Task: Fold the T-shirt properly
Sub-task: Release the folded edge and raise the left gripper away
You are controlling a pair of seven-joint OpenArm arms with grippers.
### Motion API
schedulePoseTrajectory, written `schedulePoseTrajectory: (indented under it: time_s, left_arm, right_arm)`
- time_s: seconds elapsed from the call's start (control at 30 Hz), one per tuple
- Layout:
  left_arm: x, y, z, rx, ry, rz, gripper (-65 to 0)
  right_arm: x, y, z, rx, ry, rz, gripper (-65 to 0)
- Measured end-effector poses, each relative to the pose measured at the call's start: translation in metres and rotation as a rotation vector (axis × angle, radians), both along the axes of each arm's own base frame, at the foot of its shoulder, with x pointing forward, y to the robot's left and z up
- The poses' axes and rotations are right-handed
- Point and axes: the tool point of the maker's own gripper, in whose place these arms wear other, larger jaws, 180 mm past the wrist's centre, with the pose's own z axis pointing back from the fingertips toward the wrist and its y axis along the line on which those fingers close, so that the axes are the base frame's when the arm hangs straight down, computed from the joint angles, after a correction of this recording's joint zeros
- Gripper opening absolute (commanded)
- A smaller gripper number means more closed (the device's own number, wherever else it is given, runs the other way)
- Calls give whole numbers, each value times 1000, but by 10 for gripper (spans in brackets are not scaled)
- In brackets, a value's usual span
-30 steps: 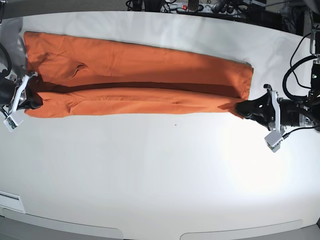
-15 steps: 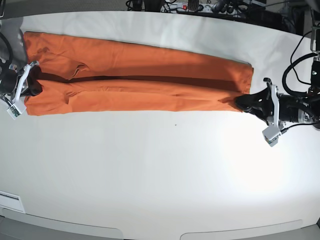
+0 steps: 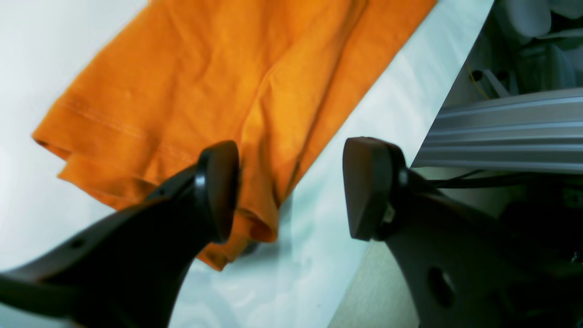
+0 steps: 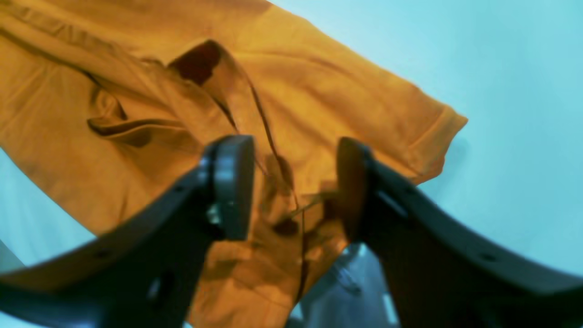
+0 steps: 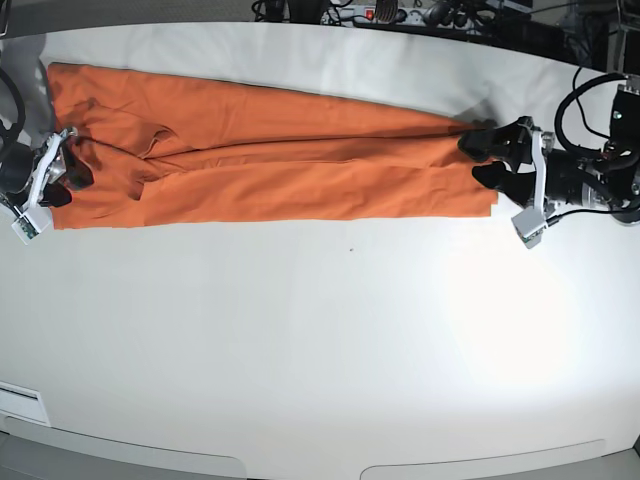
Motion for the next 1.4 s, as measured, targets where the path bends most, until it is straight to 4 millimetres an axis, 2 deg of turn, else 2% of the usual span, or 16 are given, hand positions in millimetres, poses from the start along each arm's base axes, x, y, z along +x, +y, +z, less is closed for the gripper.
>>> schedulePoseTrajectory:
  time_s: [0.1, 0.17, 0.2, 0.23, 0.3, 0.33, 0.5, 0.6, 0.7, 0.8, 0.97, 1.03, 1.2, 1.3, 1.4]
  left_arm:
    - [2, 0, 2, 0, -13, -8, -266]
    - [5, 1, 5, 2, -25, -7, -266]
    - [6, 2, 6, 4, -29, -6, -266]
    - [6, 3, 6, 8, -29, -6, -267]
    - [7, 5, 6, 14, -30, -4, -276]
    - [8, 6, 8, 12, -37, 1, -278]
    - [24, 17, 24, 2, -106, 61, -277]
    - [39, 25, 40, -28, -174, 125, -277]
    - [53, 37, 59, -57, -252, 200, -277]
    - [61, 56, 66, -14, -304, 265, -277]
    - [57, 86, 53, 82, -280, 373, -277]
    - [55, 87, 54, 46, -283, 406, -277]
    - [43, 89, 35, 33, -239, 463, -277]
    - [42, 91, 24, 41, -218, 522, -277]
    - [35, 93, 4, 78, -164, 571, -277]
  right_arm:
    - [0, 1, 0, 4, -1, 0, -315]
    - [1, 9, 4, 56, -9, 7, -322]
    - [1, 14, 8, 92, -15, 12, -348]
    - [2, 19, 10, 123, -20, 15, -416]
    - [2, 24, 13, 157, -24, 19, -622]
    - [2, 24, 13, 158, -24, 19, -650]
    - [-1, 37, 3, 209, -21, 0, -650]
    - [-3, 40, -13, 178, -18, -30, -650]
    - [-8, 37, -33, 102, 10, -62, -650]
    - [-8, 43, -37, 127, -26, -79, -650]
    - [-26, 23, -57, -4, -2, -91, -650]
    - [-31, 23, -59, 1, -22, -100, -650]
    - [-35, 26, -67, 11, -36, -156, -650]
    - [-33, 20, -70, -8, -47, -229, -650]
    - [-31, 11, -73, -31, -51, -313, -650]
